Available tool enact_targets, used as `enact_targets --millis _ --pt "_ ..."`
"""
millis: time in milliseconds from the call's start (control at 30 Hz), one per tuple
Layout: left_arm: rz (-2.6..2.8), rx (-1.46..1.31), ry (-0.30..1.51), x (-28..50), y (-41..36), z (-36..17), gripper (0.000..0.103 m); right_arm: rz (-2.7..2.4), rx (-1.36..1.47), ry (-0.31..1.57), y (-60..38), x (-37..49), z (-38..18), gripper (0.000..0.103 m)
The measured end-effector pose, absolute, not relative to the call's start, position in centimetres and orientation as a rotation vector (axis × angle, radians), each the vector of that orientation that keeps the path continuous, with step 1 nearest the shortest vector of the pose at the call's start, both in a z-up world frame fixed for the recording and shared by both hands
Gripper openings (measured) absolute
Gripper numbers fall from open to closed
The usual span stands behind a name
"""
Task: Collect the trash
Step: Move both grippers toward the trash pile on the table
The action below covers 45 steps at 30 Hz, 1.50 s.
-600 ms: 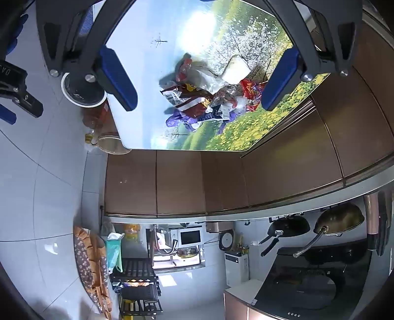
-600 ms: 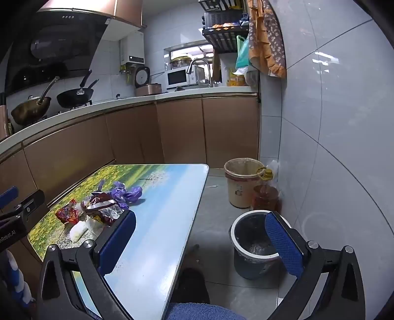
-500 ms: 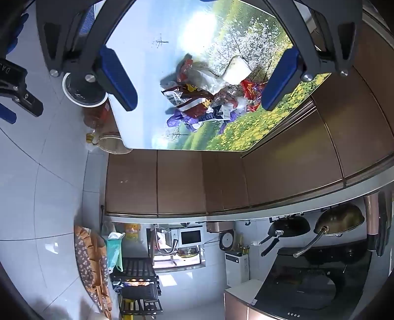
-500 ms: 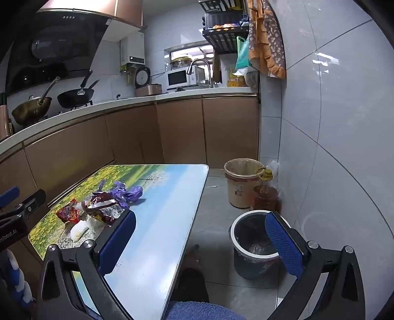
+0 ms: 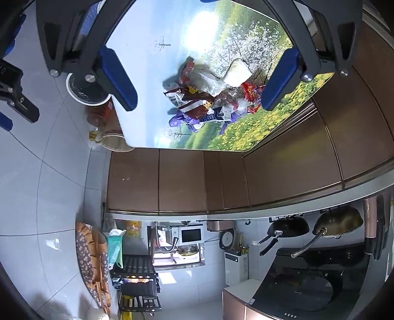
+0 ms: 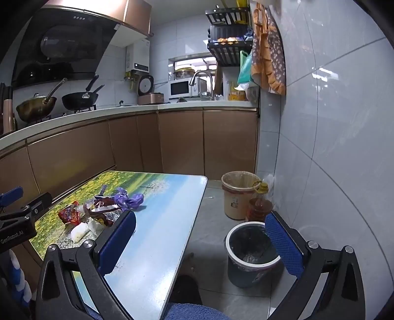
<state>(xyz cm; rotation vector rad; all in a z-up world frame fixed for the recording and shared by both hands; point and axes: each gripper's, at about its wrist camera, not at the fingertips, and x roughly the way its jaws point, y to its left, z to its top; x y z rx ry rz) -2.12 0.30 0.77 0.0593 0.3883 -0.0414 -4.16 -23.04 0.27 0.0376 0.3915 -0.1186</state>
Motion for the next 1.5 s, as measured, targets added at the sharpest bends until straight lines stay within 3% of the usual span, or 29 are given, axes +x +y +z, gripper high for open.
enact_targets --millis 1500 --pt "0.001 0.063 0.323 -1.4 0.6 1.8 0.101 -0.060 0.059 0.335 -23.7 -3.3 1.8 0.103"
